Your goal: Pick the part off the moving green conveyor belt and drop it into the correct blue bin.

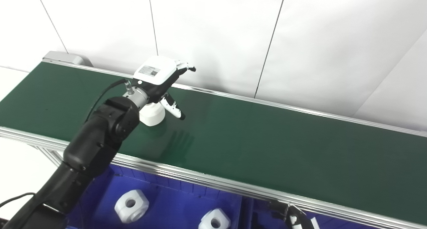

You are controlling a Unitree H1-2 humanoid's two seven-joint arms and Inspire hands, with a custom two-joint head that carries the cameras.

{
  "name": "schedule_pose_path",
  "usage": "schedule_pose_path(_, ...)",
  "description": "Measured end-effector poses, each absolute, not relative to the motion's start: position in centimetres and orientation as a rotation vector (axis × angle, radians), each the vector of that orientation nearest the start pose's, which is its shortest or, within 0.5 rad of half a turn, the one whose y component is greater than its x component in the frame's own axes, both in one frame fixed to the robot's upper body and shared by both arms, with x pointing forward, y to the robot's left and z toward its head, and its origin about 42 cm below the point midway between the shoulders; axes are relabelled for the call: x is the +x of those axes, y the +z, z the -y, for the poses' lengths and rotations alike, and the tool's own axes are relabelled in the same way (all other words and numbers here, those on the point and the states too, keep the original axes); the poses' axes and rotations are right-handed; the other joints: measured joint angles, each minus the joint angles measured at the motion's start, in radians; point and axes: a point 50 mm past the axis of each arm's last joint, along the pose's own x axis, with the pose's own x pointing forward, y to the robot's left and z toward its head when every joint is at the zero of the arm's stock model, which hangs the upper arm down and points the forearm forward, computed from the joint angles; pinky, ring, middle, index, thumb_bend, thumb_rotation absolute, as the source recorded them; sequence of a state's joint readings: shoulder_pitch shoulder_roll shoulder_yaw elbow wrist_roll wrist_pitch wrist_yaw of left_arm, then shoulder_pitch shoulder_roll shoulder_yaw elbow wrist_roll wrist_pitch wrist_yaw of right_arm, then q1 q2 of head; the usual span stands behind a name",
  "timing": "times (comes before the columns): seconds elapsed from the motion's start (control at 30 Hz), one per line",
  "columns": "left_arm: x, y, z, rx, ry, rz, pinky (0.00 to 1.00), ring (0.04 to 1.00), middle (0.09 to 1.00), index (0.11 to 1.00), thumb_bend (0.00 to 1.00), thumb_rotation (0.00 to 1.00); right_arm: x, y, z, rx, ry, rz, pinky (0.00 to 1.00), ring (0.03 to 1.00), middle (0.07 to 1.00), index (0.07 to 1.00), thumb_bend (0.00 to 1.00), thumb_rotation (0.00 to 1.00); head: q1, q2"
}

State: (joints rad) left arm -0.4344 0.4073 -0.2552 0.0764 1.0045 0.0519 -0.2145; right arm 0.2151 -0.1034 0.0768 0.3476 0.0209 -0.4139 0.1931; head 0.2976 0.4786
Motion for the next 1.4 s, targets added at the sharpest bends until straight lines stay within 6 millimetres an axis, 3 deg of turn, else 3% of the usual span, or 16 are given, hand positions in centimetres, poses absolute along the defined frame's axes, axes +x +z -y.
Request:
schedule_pose_path(0.53,40.8,19.1,-23.7,1.513,-0.275,0.107,0.84,0.917,0.916,0.869,1.0,0.36,17.5,-1.6,24.1,-0.041,0.235,-0.152,0.75,0.781,0.79,0.779,0.69,0.95,0.029,0.008)
schedule_pose_path(0.77,42.3,18.1,-24.1,1.588,-0.347,-0.033,0.83,0.922,0.921,0.864,1.0,0.33,17.6,-1.6,24.2,-0.02,0.235,-0.147,0.74,0.785,0.793,0.778,0.69,0.95,0.028,0.011)
schedule_pose_path(0.97,42.8,15.8,-24.2,1.626,-0.422,-0.129,0.81,0.897,0.902,0.843,1.0,0.24,17.6,-1.6,24.1,-0.019,0.234,-0.147,0.74,0.785,0.793,0.777,0.69,0.96,0.023,0.008)
schedule_pose_path(1.07,43.2,14.5,-24.9,1.652,-0.375,-0.115,0.77,0.854,0.867,0.814,1.0,0.19,17.6,-1.6,24.1,-0.017,0.234,-0.147,0.75,0.784,0.792,0.777,0.69,0.95,0.021,0.008)
schedule_pose_path(1.17,43.9,13.5,-25.4,1.67,-0.3,-0.046,0.73,0.822,0.839,0.794,0.95,0.15,17.6,-1.6,24.1,-0.016,0.231,-0.147,0.74,0.782,0.79,0.777,0.71,0.94,0.02,0.009)
schedule_pose_path(1.27,44.4,13.0,-24.5,1.661,-0.284,0.018,0.68,0.77,0.781,0.739,0.87,0.1,17.6,-1.6,24.0,-0.013,0.23,-0.145,0.74,0.783,0.791,0.777,0.71,0.94,0.017,0.012)
schedule_pose_path(1.33,44.7,12.6,-24.2,1.635,-0.276,0.067,0.53,0.585,0.62,0.575,0.63,0.04,17.6,-1.6,23.9,-0.011,0.229,-0.145,0.74,0.78,0.791,0.777,0.71,0.95,0.014,0.012)
schedule_pose_path(1.37,44.6,12.4,-24.2,1.62,-0.266,0.104,0.44,0.474,0.505,0.532,0.56,0.01,17.6,-1.6,23.9,-0.011,0.23,-0.145,0.74,0.782,0.792,0.777,0.71,0.95,0.014,0.012)
schedule_pose_path(1.4,44.6,12.1,-24.3,1.603,-0.263,0.137,0.43,0.459,0.491,0.529,0.55,0.01,17.6,-1.6,23.9,-0.011,0.23,-0.145,0.74,0.782,0.793,0.778,0.71,0.95,0.014,0.012)
